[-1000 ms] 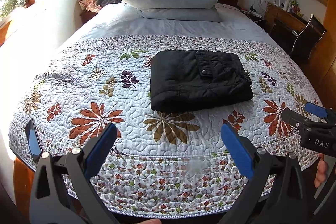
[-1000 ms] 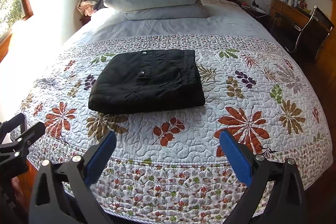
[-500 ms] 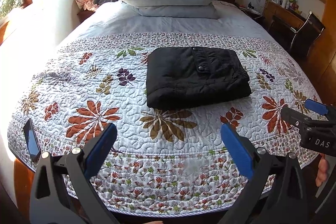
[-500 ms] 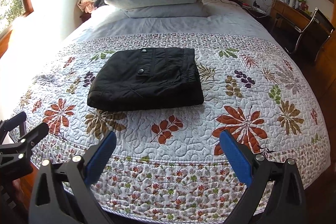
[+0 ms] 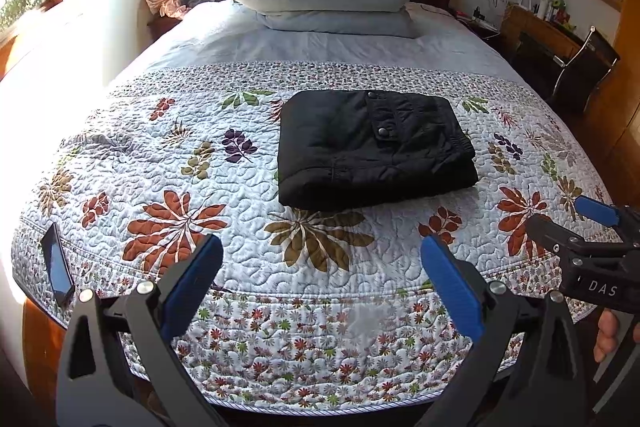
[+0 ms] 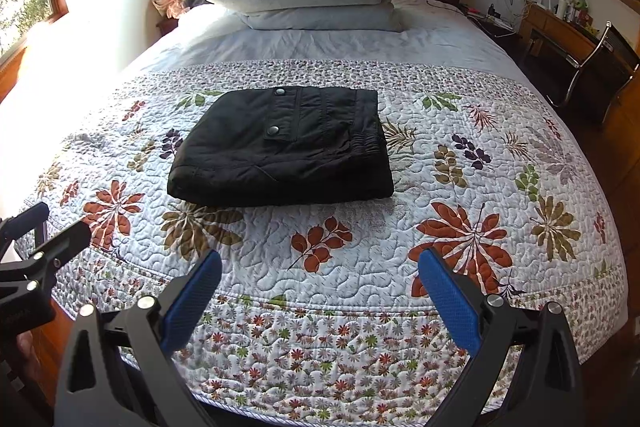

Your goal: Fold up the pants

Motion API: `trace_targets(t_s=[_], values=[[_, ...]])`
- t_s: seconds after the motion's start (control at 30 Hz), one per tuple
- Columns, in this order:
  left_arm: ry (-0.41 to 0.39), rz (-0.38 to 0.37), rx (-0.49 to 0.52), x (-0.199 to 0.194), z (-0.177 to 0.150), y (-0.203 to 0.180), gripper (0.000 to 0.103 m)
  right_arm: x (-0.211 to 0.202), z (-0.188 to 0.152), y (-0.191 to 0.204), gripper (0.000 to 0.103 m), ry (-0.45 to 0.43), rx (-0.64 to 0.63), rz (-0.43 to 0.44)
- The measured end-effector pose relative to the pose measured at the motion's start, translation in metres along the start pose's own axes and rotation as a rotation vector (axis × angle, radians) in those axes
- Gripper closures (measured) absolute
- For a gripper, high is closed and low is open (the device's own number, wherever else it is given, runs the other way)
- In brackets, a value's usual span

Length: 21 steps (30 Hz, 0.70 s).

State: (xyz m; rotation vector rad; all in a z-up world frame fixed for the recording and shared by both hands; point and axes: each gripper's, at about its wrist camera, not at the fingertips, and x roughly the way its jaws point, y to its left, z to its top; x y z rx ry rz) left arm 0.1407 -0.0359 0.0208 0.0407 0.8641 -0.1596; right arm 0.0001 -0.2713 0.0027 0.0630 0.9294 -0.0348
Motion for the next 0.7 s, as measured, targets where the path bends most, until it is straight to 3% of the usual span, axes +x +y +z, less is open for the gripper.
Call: trace_targets(t_s=[0.7], values=[[-0.003, -0.010, 0.013, 0.0009, 0.0001, -0.0017, 0.004, 0.0028, -0.0009, -0.0033, 0.004, -0.001, 0.002, 0.000]])
